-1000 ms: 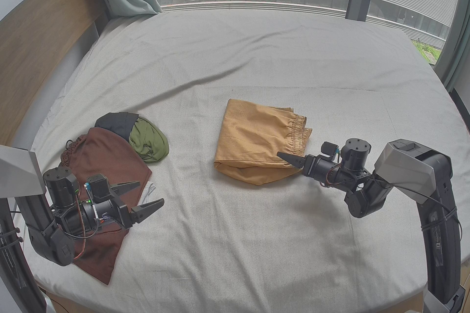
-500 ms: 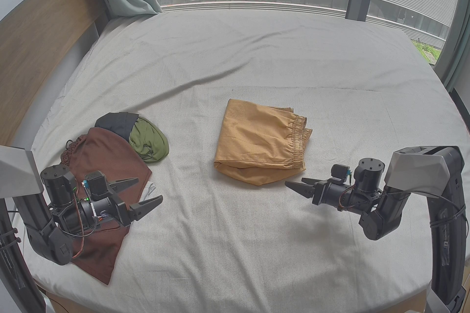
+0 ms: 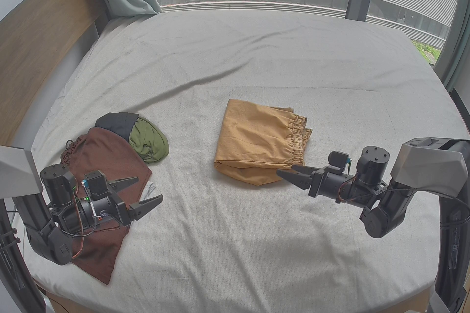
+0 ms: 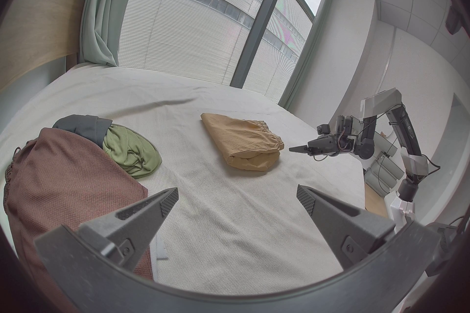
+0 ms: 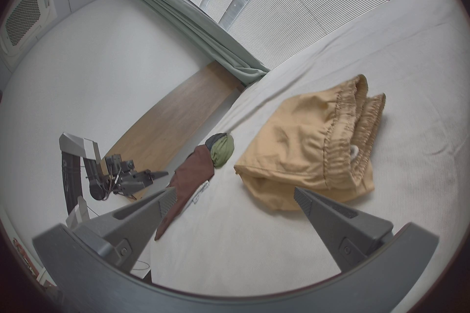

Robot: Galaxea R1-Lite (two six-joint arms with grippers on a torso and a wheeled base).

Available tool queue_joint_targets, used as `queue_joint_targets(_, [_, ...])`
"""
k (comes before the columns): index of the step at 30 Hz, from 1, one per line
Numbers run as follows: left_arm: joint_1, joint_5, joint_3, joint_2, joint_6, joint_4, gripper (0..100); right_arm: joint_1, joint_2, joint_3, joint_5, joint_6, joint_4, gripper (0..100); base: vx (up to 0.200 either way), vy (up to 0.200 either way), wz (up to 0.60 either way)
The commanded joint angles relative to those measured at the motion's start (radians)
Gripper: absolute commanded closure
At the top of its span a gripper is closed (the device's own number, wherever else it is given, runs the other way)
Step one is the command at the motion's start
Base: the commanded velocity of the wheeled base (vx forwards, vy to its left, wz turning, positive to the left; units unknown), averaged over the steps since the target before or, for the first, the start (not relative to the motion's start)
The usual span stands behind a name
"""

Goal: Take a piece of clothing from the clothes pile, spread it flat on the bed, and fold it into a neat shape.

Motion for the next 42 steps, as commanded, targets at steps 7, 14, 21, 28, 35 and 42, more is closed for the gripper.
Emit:
queue_joint_targets(7, [-0.005,0.0,0.001,0.001,0.0,-0.001,0,0.012,0.001,-0.303,-0.001,0.076,0.14,0,0.0,0.0,0.0])
queue_joint_targets(14, [-0.002,0.0,0.0,0.002,0.0,-0.001,0,0.007,0.101,-0.46,-0.003,0.109,0.216,0,0.0,0.0,0.0])
queue_joint_targets(21, [-0.003,0.0,0.0,0.005,0.0,-0.001,0,0.007,0.193,-0.524,-0.006,0.109,0.233,0,0.0,0.0,0.0])
queue_joint_targets(28, [-0.002,0.0,0.0,0.005,0.0,-0.001,0,0.002,0.254,-0.541,-0.01,0.108,0.232,0,0.0,0.0,0.0])
queue_joint_targets(35, [-0.003,0.0,0.0,0.004,0.0,-0.001,0,0.002,0.287,-0.534,-0.012,0.102,0.223,0,0.0,0.0,0.0])
queue_joint_targets(42, [-0.005,0.0,0.001,0.001,0.001,-0.001,0,0.001,0.279,-0.529,-0.012,0.097,0.221,0,0.0,0.0,0.0])
